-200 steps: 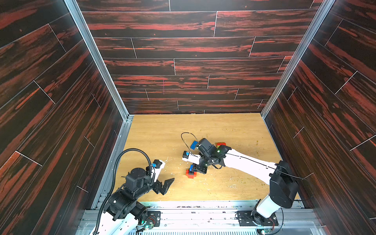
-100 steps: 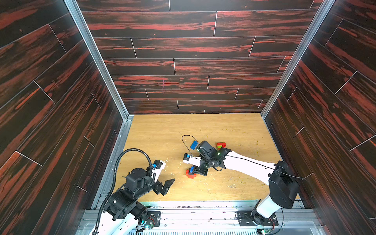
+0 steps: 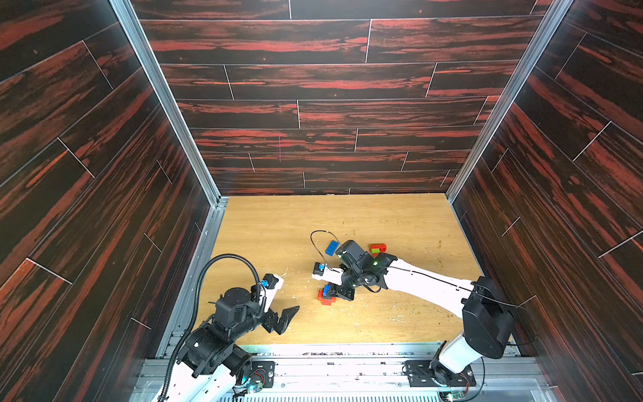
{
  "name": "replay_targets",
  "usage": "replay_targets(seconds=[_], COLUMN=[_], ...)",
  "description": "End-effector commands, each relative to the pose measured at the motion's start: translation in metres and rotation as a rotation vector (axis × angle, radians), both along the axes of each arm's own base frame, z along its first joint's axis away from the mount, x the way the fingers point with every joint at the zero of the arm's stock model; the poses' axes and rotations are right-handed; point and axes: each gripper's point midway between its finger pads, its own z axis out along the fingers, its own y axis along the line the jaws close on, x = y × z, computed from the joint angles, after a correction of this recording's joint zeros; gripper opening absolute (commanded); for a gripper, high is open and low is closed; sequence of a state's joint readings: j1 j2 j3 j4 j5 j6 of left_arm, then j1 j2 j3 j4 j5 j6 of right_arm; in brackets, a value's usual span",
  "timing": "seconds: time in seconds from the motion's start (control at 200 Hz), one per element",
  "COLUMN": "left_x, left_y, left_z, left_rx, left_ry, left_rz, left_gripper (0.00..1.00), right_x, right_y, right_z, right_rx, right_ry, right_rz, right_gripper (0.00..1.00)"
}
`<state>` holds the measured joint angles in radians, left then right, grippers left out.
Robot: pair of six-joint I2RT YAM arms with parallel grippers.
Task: Assemble the letter f with lego
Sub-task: Assemble the lego brick with the lego brick.
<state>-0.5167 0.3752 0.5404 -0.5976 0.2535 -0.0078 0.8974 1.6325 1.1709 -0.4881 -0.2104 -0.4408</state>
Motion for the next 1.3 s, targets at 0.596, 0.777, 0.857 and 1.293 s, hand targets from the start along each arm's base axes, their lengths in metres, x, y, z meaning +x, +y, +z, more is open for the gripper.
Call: replay_targets(seconds=[0.596,0.777,0.857,1.293], left_x=[0.001,0.001,0.002,0.002], left_y=[0.0,0.001,0.001,0.001], left_z=[-0.001,-0.001,-0.001,-0.001], left_rx=[0.001,0.004,0.005,0.005], left_ry=[-0.007,-0.007,-0.006,-0.006], left_rz=[0.008,0.008,0.008,0.013], left_gripper=[1.0,1.0,1.0,1.0], right_x=[0.001,0.0,0.001,0.005], right_y=[-0.002,-0.001,-0.001,0.001], right_z=[-0.016,-0.019,-0.019,-0.023], right_rx=[-0.017,-0.018,-0.018,-0.019], right_ry=[0.048,0.055,0.05,0.052], right_rz=[0.045,0.047,0.045,0.048], right_gripper=[0.19,0.19,0.19,0.19])
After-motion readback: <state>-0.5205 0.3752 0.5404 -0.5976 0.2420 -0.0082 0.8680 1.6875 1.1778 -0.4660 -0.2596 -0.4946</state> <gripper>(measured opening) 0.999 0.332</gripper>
